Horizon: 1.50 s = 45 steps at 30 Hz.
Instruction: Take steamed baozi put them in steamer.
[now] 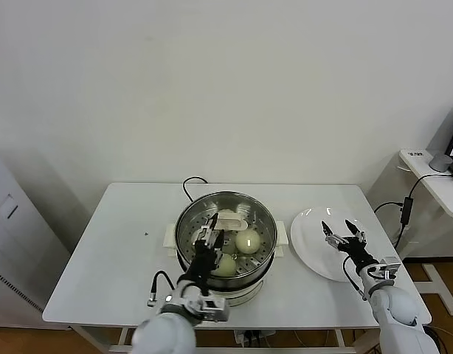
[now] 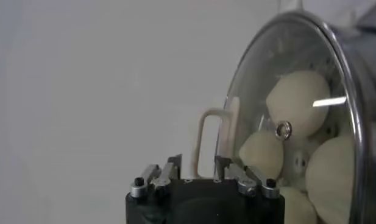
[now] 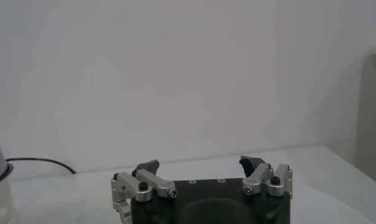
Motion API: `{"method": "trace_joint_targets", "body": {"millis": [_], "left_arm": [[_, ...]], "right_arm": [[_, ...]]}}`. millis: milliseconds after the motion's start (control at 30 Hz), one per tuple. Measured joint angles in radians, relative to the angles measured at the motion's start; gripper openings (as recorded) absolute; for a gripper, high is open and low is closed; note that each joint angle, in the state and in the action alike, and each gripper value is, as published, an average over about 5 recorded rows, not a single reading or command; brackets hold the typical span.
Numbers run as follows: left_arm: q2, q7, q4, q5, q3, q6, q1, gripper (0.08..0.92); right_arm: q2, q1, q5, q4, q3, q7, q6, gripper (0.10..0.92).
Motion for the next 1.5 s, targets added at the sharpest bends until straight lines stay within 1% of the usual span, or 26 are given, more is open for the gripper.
{"method": "trace_joint_targets", "body": {"millis": [200,300,433,533,667,800,967,1200,1500], "left_arm": [[0.062,0.011,-0.075,-0.366,-0.149,-0.115,-0.004,0.781],[0.073,-0.002,-0.097,-0.568,-0.252,-0.140,-0.006,0.816],[0.070,-0.051,-0.101,-0.834,-0.406,-0.147,0.000,0.822],[0.069,-0.099,-0.077,-1.035,-0.516,-0.149,0.012,0.823],[0.072,-0.151,-0.007,-1.283,-0.624,-0.158,0.042,0.823],[0.075,-0.179,0.080,-1.453,-0.686,-0.174,0.084,0.823],[0.066,-0.200,0.159,-1.544,-0.716,-0.193,0.129,0.823],[0.042,-0.213,0.240,-1.534,-0.706,-0.218,0.148,0.823],[0.013,-0.218,0.282,-1.479,-0.674,-0.241,0.153,0.823]], "right_arm": [[0.002,-0.001,0.008,0.005,0.001,-0.010,-0.004,0.823],[-0.002,0.000,0.013,0.010,-0.003,-0.008,-0.008,0.823],[-0.009,0.003,0.021,0.017,-0.007,0.008,-0.011,0.823],[-0.015,0.001,0.025,0.024,-0.010,0.027,-0.010,0.823],[-0.019,-0.005,0.024,0.037,-0.012,0.046,-0.011,0.823],[-0.015,-0.007,0.007,0.049,-0.005,0.054,-0.011,0.823],[-0.010,-0.008,-0.036,0.063,0.005,0.077,-0.008,0.823],[-0.011,-0.024,-0.077,0.092,0.011,0.110,-0.017,0.823],[-0.005,-0.045,-0.105,0.118,0.013,0.136,-0.029,0.823]]}}
